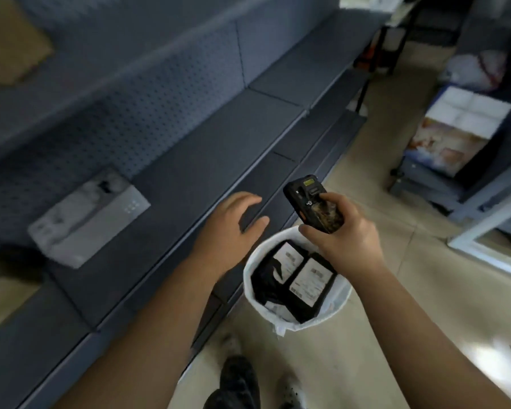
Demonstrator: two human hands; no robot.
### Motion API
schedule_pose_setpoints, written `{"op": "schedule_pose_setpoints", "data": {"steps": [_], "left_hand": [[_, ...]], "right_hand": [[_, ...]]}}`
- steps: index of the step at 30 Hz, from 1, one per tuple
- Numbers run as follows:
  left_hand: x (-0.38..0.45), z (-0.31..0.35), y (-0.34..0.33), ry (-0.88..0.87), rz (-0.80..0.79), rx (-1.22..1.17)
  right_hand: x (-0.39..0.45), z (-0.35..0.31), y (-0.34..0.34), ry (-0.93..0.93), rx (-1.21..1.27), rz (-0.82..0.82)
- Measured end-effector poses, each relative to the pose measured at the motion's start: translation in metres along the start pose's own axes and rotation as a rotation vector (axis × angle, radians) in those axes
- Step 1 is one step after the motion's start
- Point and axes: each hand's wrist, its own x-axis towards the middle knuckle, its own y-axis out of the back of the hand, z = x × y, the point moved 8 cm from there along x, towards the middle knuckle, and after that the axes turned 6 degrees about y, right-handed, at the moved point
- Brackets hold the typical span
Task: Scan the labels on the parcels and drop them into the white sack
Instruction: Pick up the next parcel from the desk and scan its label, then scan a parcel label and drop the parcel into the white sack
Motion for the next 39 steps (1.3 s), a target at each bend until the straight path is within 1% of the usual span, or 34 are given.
{"op": "schedule_pose_setpoints", "data": {"steps": [3, 7, 11, 14, 17, 21, 24, 29, 34, 39], "left_hand": [[-0.035, 0.019, 0.06, 0.013, 0.138, -0.001], [-0.096, 0.02, 0.124, 0.059, 0.275, 0.01], [-0.176, 0.003, 0.174, 0.14, 0.407, 0.019], [-0.253, -0.016, 0.211, 0.214, 0.497, 0.023], [-0.35, -0.036, 0.246, 0.295, 0.591, 0.057], [-0.502, -0.062, 0.287, 0.458, 0.719, 0.117], [-0.618, -0.071, 0.315, 0.577, 0.841, 0.171], [-0.794, -0.067, 0.349, 0.788, 1.06, 0.226], [-0.931, -0.067, 0.364, 0.967, 1.214, 0.28], [-1.044, -0.077, 0.362, 1.174, 1.342, 0.287]], "right_hand": [[-0.007, -0.056, 0.01, 0.105, 0.052, -0.028], [-0.029, -0.125, 0.005, 0.262, 0.106, -0.074], [-0.069, -0.182, -0.025, 0.39, 0.198, -0.182], [-0.117, -0.23, -0.055, 0.478, 0.246, -0.281], [-0.187, -0.28, -0.091, 0.566, 0.278, -0.393], [-0.302, -0.341, -0.139, 0.649, 0.34, -0.573], [-0.392, -0.386, -0.173, 0.747, 0.357, -0.717], [-0.538, -0.463, -0.22, 0.92, 0.428, -0.902], [-0.67, -0.528, -0.261, 1.093, 0.469, -1.08], [-0.789, -0.573, -0.306, 1.213, 0.491, -1.274]]}}
